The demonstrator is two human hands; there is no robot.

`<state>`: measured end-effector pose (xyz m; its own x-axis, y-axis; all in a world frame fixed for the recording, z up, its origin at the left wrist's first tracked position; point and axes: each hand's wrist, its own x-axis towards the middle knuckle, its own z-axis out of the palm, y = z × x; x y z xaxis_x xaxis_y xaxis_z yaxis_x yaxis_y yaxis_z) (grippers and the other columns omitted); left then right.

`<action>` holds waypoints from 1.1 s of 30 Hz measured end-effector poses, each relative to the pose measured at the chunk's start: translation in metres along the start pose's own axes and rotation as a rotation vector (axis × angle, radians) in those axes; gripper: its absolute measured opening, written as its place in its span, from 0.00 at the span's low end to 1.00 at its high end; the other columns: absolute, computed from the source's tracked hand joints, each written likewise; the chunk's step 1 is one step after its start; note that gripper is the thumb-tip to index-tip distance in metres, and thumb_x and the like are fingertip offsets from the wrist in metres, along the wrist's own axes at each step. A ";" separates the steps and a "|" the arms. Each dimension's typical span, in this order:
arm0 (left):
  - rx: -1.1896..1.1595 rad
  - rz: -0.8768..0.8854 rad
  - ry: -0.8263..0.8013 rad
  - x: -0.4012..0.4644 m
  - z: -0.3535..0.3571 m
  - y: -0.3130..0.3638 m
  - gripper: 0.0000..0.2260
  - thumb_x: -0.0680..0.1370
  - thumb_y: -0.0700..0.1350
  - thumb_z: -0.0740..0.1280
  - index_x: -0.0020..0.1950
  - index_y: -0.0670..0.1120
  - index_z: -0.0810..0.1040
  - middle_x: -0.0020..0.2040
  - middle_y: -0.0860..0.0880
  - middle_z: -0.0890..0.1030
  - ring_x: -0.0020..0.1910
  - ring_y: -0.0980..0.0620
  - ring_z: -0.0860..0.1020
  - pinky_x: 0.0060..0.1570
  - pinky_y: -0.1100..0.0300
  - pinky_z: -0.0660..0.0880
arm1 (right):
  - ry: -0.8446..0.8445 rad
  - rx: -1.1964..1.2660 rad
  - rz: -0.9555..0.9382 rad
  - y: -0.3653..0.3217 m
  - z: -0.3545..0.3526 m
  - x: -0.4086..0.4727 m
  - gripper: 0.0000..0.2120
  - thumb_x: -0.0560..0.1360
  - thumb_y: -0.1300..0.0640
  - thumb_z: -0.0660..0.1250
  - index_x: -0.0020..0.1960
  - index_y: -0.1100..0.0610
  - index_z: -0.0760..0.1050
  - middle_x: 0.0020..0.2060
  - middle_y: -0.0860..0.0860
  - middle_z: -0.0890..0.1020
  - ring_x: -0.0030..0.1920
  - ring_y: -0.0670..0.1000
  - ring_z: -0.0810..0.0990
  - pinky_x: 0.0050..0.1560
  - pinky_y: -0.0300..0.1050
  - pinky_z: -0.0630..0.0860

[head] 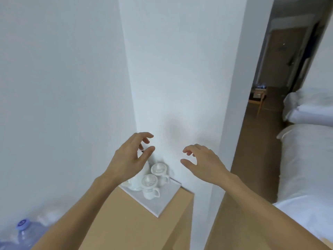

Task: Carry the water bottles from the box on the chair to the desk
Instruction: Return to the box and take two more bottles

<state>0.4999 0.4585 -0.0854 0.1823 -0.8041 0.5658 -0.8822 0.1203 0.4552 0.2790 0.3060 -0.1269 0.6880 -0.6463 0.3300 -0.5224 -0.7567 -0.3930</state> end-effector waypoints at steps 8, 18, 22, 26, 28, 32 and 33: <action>-0.161 0.225 -0.099 0.112 0.143 0.142 0.11 0.79 0.56 0.62 0.61 0.61 0.70 0.51 0.62 0.75 0.45 0.60 0.77 0.42 0.58 0.76 | 0.168 -0.143 0.221 0.151 -0.124 -0.059 0.18 0.77 0.38 0.61 0.63 0.44 0.71 0.57 0.40 0.76 0.53 0.43 0.75 0.56 0.44 0.75; -0.123 0.409 -0.139 0.246 0.292 0.246 0.11 0.80 0.56 0.60 0.62 0.58 0.70 0.53 0.60 0.75 0.45 0.58 0.77 0.42 0.66 0.73 | 0.287 -0.267 0.413 0.291 -0.218 -0.075 0.18 0.77 0.40 0.62 0.63 0.46 0.72 0.56 0.42 0.77 0.53 0.43 0.74 0.53 0.39 0.71; -0.202 0.418 -0.158 0.300 0.352 0.261 0.10 0.79 0.57 0.61 0.60 0.60 0.70 0.51 0.61 0.75 0.44 0.59 0.77 0.42 0.68 0.75 | 0.321 -0.289 0.456 0.348 -0.241 -0.057 0.17 0.77 0.40 0.63 0.62 0.47 0.72 0.55 0.43 0.77 0.52 0.43 0.75 0.51 0.38 0.71; -0.253 0.431 -0.166 0.367 0.405 0.279 0.09 0.79 0.58 0.61 0.59 0.61 0.70 0.49 0.64 0.74 0.43 0.61 0.77 0.45 0.63 0.79 | 0.339 -0.314 0.502 0.405 -0.267 -0.026 0.17 0.77 0.42 0.63 0.62 0.48 0.72 0.55 0.44 0.77 0.52 0.44 0.74 0.53 0.41 0.72; -0.268 0.444 -0.164 0.399 0.428 0.288 0.09 0.79 0.59 0.61 0.58 0.63 0.70 0.47 0.65 0.74 0.42 0.62 0.76 0.44 0.60 0.80 | 0.353 -0.319 0.517 0.432 -0.278 -0.011 0.18 0.77 0.41 0.63 0.63 0.48 0.72 0.56 0.44 0.77 0.53 0.44 0.74 0.53 0.41 0.72; -0.280 0.442 -0.176 0.455 0.471 0.299 0.09 0.79 0.59 0.61 0.58 0.63 0.70 0.46 0.65 0.73 0.42 0.60 0.77 0.45 0.56 0.80 | 0.344 -0.354 0.539 0.490 -0.295 0.014 0.19 0.77 0.40 0.62 0.63 0.48 0.72 0.57 0.44 0.77 0.54 0.45 0.75 0.54 0.41 0.72; -0.278 0.442 -0.177 0.470 0.484 0.302 0.09 0.79 0.59 0.61 0.58 0.62 0.70 0.46 0.65 0.74 0.41 0.60 0.77 0.44 0.57 0.81 | 0.343 -0.356 0.542 0.509 -0.300 0.021 0.18 0.77 0.40 0.62 0.63 0.47 0.72 0.57 0.44 0.77 0.54 0.45 0.74 0.54 0.41 0.72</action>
<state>0.1094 -0.1649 -0.0148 -0.2771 -0.7248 0.6308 -0.7060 0.5989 0.3780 -0.1234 -0.1217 -0.0628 0.1204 -0.8891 0.4417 -0.9167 -0.2703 -0.2942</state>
